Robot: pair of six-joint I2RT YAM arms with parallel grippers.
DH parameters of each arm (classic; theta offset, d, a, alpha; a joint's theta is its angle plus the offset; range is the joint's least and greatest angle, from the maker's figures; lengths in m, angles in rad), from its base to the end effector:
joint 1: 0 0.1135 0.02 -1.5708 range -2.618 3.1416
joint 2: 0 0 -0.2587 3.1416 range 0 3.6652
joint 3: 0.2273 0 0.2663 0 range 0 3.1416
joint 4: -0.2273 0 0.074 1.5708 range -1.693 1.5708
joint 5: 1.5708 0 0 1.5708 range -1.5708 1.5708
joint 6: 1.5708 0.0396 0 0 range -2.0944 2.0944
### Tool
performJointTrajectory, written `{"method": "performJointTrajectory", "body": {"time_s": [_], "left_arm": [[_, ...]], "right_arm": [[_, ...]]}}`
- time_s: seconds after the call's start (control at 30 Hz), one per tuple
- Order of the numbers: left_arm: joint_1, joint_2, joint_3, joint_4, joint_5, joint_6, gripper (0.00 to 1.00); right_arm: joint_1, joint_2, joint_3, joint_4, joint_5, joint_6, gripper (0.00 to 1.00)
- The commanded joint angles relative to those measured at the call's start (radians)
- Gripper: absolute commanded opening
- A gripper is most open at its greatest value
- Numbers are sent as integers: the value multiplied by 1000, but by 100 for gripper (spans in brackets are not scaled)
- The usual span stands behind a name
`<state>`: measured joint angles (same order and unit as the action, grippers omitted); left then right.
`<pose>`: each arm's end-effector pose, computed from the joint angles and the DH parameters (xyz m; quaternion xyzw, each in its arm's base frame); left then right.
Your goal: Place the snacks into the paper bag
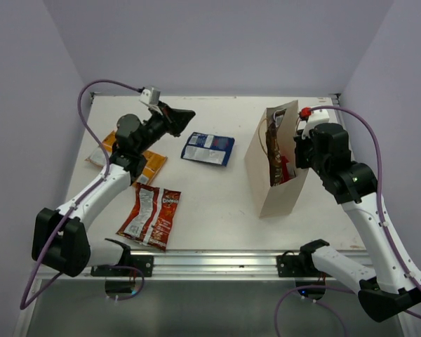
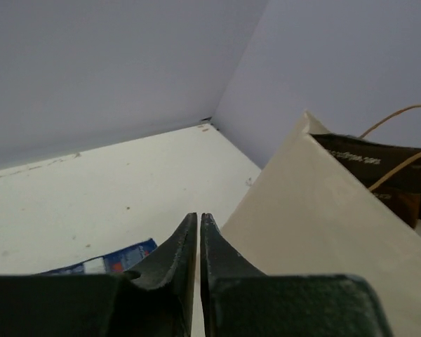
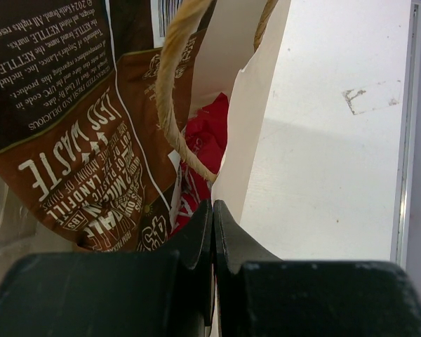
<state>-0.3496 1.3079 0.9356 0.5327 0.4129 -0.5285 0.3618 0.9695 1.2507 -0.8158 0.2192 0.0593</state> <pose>0.3000 -0.1263 0.3424 0.0988 0.6458 -0.4371 0.6181 0.1931 0.0639 0.3991 -0.0766 0.8619 0.0100 0.5012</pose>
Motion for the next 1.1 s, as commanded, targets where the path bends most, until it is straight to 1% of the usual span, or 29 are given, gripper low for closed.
{"method": "performJointTrajectory", "body": {"time_s": [0.0,0.03,0.07,0.1,0.13,0.17,0.2,0.23,0.27,0.3,0.37,0.4,0.47,0.5,0.6,0.7,0.77,0.93,1.07], "left_arm": [[-6,34,14,-194,-115,116,18],[-9,54,-12,-192,-120,116,40],[-15,63,-20,-191,-137,123,49],[-40,76,-23,-194,-158,145,54],[-58,108,-20,-203,-187,159,63],[-74,134,-12,-223,-231,166,64],[-89,164,-6,-224,-235,167,66],[-89,238,11,-226,-238,162,70],[-89,276,25,-238,-258,160,87],[-89,345,52,-243,-273,156,88],[-89,404,86,-284,-340,157,89],[-89,457,135,-309,-368,160,100],[-89,511,190,-382,-408,176,100],[-89,555,218,-382,-408,182,100],[-89,620,253,-385,-454,202,100],[-89,639,246,-343,-464,213,100],[-89,646,249,-343,-482,213,100],[-89,666,255,-373,-555,219,100],[-88,723,301,-408,-550,223,100]], "right_arm": [[8,0,1,4,8,-10,0],[8,0,-2,6,6,-10,0],[6,0,-2,7,5,-10,0],[8,1,0,7,3,-10,0],[8,5,1,6,2,-10,0],[6,6,1,4,0,-10,1],[8,8,3,3,0,-10,2],[8,6,3,3,-3,-9,2],[6,5,1,3,-3,-10,2],[8,5,3,3,-1,-10,3],[6,-2,-2,1,3,-10,3],[8,-3,-2,1,2,-10,4],[8,-3,-2,3,5,-10,4],[6,-2,-4,4,5,-10,4],[6,5,-4,4,2,-12,4],[8,2,-8,7,5,-13,4],[9,1,-11,7,6,-12,4],[9,5,-11,7,6,-12,4],[9,6,-8,6,5,-12,4]]}}
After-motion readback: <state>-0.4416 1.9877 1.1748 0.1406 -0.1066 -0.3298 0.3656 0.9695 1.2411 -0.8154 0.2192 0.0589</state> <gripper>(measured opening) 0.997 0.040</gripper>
